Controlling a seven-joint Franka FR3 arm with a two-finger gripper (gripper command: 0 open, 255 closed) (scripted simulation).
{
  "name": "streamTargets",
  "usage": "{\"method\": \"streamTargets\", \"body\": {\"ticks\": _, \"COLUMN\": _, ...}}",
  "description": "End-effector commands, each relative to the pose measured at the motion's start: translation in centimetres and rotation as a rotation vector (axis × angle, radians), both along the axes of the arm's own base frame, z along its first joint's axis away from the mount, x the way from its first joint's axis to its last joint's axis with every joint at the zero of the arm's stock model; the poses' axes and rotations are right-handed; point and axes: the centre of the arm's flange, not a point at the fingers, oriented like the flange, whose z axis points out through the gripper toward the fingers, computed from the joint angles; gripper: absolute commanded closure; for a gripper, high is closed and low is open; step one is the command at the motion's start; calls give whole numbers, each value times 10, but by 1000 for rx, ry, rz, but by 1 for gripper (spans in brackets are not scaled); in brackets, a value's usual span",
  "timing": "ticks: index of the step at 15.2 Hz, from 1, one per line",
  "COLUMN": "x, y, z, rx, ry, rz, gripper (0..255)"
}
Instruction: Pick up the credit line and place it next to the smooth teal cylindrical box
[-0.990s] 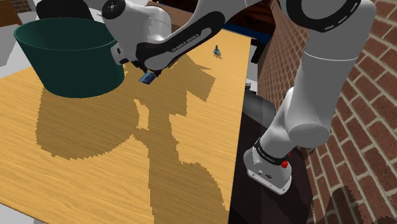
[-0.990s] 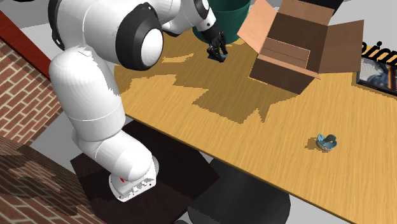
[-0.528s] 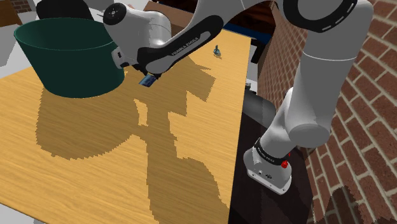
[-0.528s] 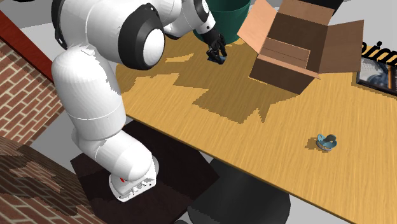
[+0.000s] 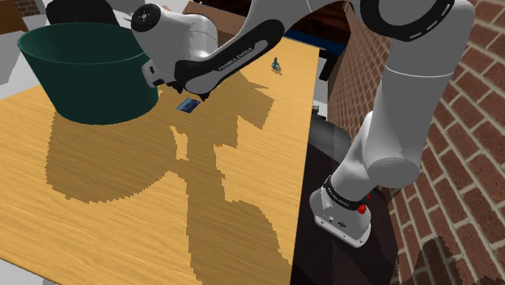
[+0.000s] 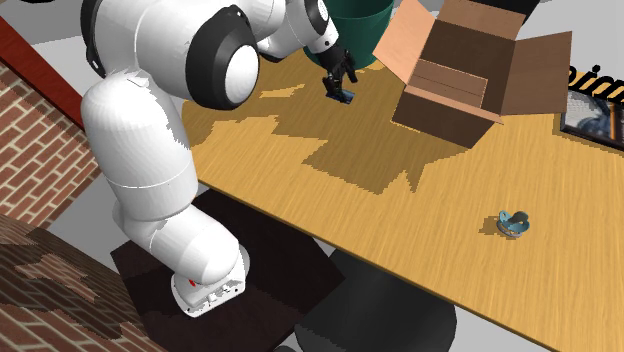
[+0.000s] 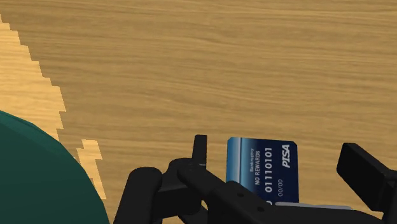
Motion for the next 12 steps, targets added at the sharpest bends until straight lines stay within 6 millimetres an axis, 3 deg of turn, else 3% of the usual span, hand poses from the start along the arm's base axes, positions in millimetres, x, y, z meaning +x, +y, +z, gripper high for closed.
{"method": "streamTargets", "body": {"ticks": 1, "x": -3, "y": 7, "z": 11, "rx": 0, "ry": 0, "rz": 0, "gripper": 0}}
{"method": "streamTargets", "body": {"ticks": 4, "x": -12, "y": 25, "z": 42, "rx": 0, "ry": 0, "rz": 0, "gripper": 0}}
{"method": "streamTargets", "body": {"ticks": 12, "x": -12, "y": 25, "z": 42, "rx": 0, "ry": 0, "rz": 0, "gripper": 0}}
